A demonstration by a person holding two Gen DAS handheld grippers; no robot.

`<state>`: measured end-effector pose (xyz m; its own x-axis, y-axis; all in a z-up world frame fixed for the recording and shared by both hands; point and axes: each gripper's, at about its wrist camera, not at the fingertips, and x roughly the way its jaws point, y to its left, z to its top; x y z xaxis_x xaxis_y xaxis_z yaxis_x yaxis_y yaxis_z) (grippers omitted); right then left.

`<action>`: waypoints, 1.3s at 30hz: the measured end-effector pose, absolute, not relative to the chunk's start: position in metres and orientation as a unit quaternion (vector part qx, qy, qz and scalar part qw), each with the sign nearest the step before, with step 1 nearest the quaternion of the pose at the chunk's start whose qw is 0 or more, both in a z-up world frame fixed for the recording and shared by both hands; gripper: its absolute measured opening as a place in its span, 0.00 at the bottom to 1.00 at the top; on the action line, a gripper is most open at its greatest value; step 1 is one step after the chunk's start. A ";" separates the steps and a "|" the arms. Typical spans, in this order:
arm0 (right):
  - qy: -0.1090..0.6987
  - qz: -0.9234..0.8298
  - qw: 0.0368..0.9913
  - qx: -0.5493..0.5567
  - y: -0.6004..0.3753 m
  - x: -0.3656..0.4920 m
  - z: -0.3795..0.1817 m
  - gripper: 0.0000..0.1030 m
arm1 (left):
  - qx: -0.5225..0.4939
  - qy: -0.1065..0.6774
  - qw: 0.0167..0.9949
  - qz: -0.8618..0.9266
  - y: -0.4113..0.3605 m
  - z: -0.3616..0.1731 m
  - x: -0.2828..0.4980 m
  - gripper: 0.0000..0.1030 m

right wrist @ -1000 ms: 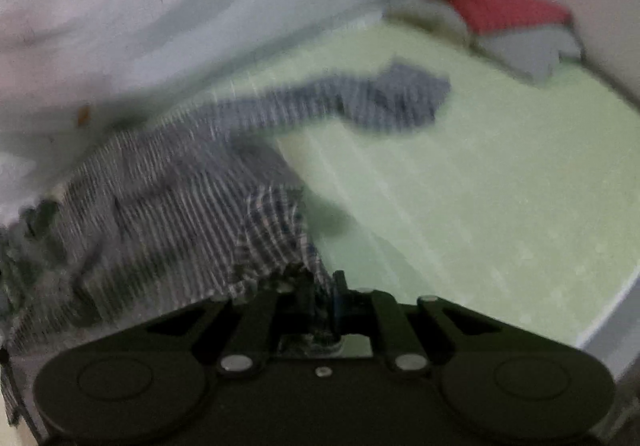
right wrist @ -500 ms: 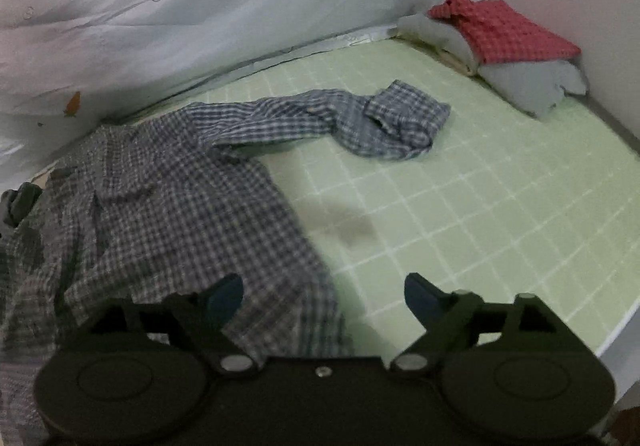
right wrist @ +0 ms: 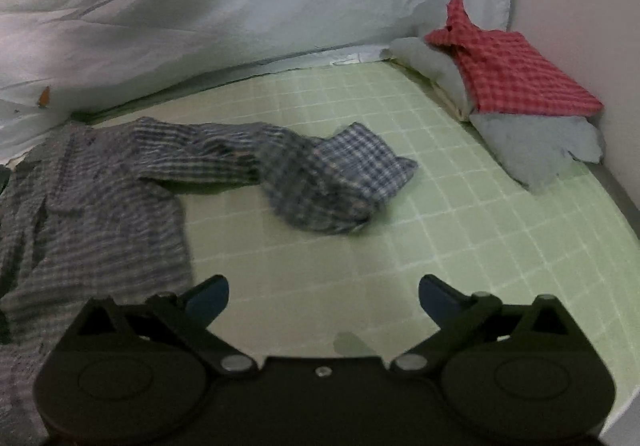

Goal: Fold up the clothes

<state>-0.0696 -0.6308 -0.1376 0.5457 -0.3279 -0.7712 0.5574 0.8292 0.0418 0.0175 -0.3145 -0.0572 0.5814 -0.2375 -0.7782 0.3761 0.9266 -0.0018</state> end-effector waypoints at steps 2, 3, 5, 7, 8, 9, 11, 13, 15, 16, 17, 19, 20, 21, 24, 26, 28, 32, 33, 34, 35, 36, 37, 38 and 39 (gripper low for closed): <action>0.403 -0.251 0.868 0.142 -0.650 -0.062 -0.142 0.99 | 0.079 0.427 0.885 -0.167 -0.331 -0.058 0.019 0.94; 0.405 -0.251 0.868 0.143 -0.659 -0.058 -0.145 0.99 | 0.077 0.430 0.884 -0.163 -0.340 -0.059 0.021 0.94; 0.406 -0.249 0.867 0.145 -0.676 -0.048 -0.152 0.99 | 0.076 0.438 0.883 -0.152 -0.355 -0.060 0.024 0.94; 0.409 -0.244 0.866 0.152 -0.694 -0.036 -0.160 0.99 | 0.083 0.442 0.883 -0.137 -0.367 -0.060 0.026 0.94; 0.411 -0.241 0.866 0.155 -0.701 -0.030 -0.164 0.99 | 0.086 0.444 0.882 -0.129 -0.373 -0.060 0.027 0.94; 0.412 -0.239 0.866 0.153 -0.707 -0.023 -0.167 0.99 | 0.088 0.448 0.881 -0.125 -0.377 -0.060 0.028 0.94; 0.415 -0.233 0.867 0.144 -0.717 -0.011 -0.174 0.99 | 0.092 0.455 0.878 -0.117 -0.384 -0.060 0.030 0.94; 0.415 -0.229 0.871 0.130 -0.722 -0.001 -0.180 0.99 | 0.094 0.462 0.875 -0.111 -0.391 -0.061 0.033 0.94; 0.414 -0.230 0.873 0.115 -0.726 0.008 -0.186 0.99 | 0.095 0.469 0.872 -0.102 -0.398 -0.063 0.036 0.94; 0.410 -0.233 0.875 0.107 -0.727 0.011 -0.187 0.98 | 0.095 0.472 0.871 -0.098 -0.402 -0.064 0.037 0.94; 0.405 -0.236 0.878 0.100 -0.727 0.013 -0.188 0.96 | 0.095 0.475 0.870 -0.095 -0.406 -0.065 0.039 0.94; 0.395 -0.216 0.890 0.076 -0.724 0.016 -0.189 0.84 | 0.095 0.480 0.867 -0.095 -0.414 -0.067 0.041 0.94; 0.395 -0.202 0.894 0.062 -0.721 0.017 -0.191 0.81 | 0.096 0.483 0.865 -0.098 -0.419 -0.068 0.042 0.94; 0.396 -0.186 0.898 0.048 -0.719 0.018 -0.192 0.73 | 0.098 0.486 0.863 -0.101 -0.423 -0.069 0.043 0.94; 0.396 -0.158 0.903 0.053 -0.719 0.015 -0.196 0.58 | 0.108 0.489 0.859 -0.111 -0.436 -0.072 0.043 0.94; 0.395 -0.141 0.906 0.060 -0.719 0.013 -0.198 0.46 | 0.115 0.490 0.856 -0.120 -0.443 -0.072 0.044 0.94; 0.375 -0.152 0.912 0.066 -0.721 0.004 -0.194 0.09 | 0.120 0.490 0.854 -0.128 -0.449 -0.072 0.043 0.94; 0.319 -0.239 0.910 0.114 -0.737 -0.037 -0.174 0.08 | 0.122 0.485 0.855 -0.137 -0.452 -0.069 0.042 0.94; 0.307 -0.260 0.906 0.129 -0.742 -0.049 -0.170 0.08 | 0.121 0.484 0.856 -0.137 -0.451 -0.068 0.041 0.94; 0.295 -0.281 0.902 0.143 -0.746 -0.061 -0.166 0.07 | 0.119 0.482 0.857 -0.136 -0.449 -0.067 0.041 0.94; 0.288 -0.299 0.897 0.155 -0.751 -0.072 -0.164 0.07 | 0.118 0.481 0.858 -0.135 -0.447 -0.066 0.040 0.94; 0.287 -0.310 0.890 0.169 -0.756 -0.082 -0.166 0.08 | 0.116 0.480 0.859 -0.134 -0.446 -0.065 0.040 0.94; 0.292 -0.320 0.883 0.183 -0.763 -0.091 -0.169 0.11 | 0.113 0.480 0.860 -0.133 -0.444 -0.065 0.040 0.94; 0.297 -0.328 0.874 0.200 -0.768 -0.097 -0.173 0.16 | 0.110 0.480 0.860 -0.132 -0.442 -0.065 0.039 0.94; 0.302 -0.336 0.865 0.218 -0.774 -0.102 -0.176 0.31 | 0.107 0.482 0.860 -0.131 -0.440 -0.065 0.040 0.94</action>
<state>-0.1019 -0.7736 -0.1762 0.5925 -0.4495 -0.6685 0.7129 0.6790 0.1752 0.0396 -0.4403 -0.0648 0.5008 -0.1213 -0.8570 0.3285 0.9427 0.0585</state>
